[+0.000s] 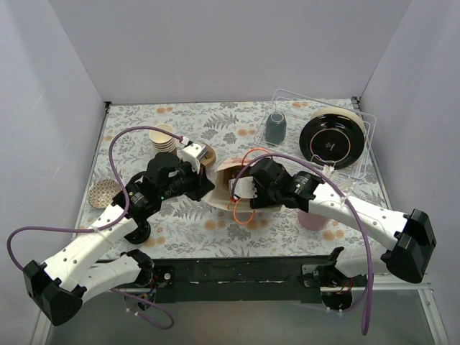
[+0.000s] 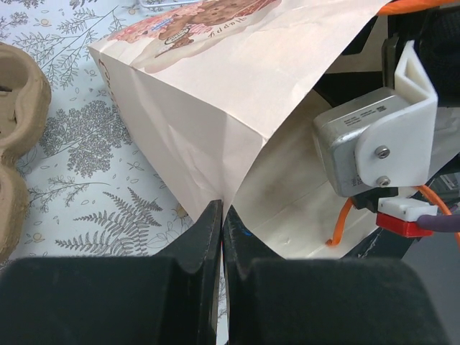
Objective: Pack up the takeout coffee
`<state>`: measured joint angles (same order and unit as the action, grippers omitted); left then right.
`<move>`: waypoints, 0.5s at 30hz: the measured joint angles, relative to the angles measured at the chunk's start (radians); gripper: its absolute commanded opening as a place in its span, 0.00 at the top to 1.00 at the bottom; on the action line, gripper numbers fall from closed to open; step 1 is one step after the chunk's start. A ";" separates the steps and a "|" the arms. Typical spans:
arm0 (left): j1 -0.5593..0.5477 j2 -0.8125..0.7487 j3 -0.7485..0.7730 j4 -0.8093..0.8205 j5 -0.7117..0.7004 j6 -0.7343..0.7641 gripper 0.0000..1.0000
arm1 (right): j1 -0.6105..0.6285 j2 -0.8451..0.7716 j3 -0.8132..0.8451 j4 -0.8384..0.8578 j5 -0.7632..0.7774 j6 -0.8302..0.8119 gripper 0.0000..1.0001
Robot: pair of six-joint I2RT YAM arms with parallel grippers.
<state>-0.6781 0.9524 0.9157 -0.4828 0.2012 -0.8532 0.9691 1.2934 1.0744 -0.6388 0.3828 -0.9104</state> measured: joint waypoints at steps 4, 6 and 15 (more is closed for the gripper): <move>-0.002 0.003 0.003 0.006 0.000 -0.006 1.00 | 0.000 -0.004 -0.026 -0.014 -0.017 0.018 0.74; -0.004 0.003 0.008 0.005 0.002 -0.008 1.00 | 0.000 -0.004 -0.031 -0.019 -0.022 0.021 0.74; -0.005 -0.007 0.019 0.007 0.028 -0.026 1.00 | 0.000 -0.003 -0.042 -0.006 -0.013 0.023 0.75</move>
<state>-0.6830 0.9451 0.9352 -0.4755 0.2291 -0.8795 0.9691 1.2907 1.0325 -0.6449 0.3702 -0.8879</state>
